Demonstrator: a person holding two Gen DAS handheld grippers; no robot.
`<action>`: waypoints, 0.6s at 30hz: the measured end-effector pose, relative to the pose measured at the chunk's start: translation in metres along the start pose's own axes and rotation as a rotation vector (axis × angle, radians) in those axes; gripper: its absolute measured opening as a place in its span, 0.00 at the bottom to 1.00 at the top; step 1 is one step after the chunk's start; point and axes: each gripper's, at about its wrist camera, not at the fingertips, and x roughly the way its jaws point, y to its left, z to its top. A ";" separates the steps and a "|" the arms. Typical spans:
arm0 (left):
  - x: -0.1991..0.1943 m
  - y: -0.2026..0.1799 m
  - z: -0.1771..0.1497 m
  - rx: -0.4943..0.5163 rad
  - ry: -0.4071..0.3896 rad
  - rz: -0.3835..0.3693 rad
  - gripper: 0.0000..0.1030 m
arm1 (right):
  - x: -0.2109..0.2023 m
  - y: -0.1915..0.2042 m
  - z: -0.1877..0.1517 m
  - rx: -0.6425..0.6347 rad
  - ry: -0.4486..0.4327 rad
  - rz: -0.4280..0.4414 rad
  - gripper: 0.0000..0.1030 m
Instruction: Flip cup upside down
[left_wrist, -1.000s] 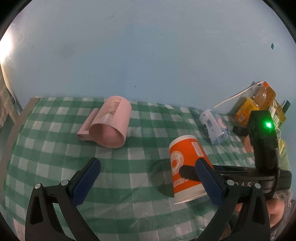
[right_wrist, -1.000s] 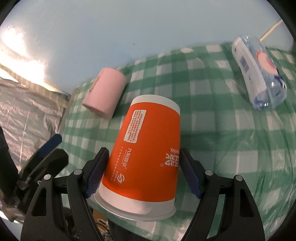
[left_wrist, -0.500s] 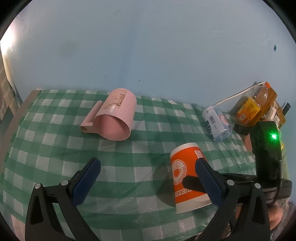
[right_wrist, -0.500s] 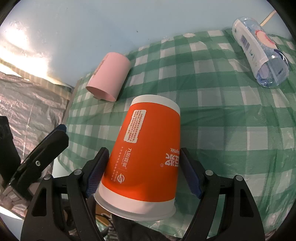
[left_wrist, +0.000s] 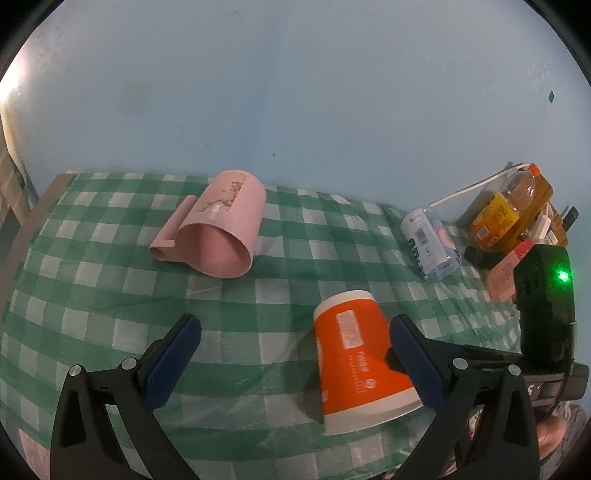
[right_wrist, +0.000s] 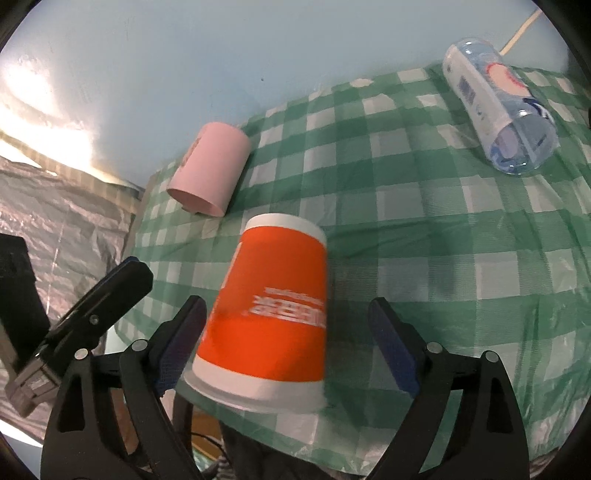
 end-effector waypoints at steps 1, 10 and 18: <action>0.000 -0.002 -0.001 0.005 0.000 0.000 1.00 | -0.004 -0.003 -0.001 0.000 -0.010 -0.006 0.87; 0.006 -0.014 -0.001 0.027 0.052 -0.038 1.00 | -0.042 -0.014 -0.013 -0.075 -0.140 -0.117 0.87; 0.018 -0.032 0.000 0.078 0.136 -0.009 1.00 | -0.064 -0.019 -0.023 -0.156 -0.172 -0.197 0.87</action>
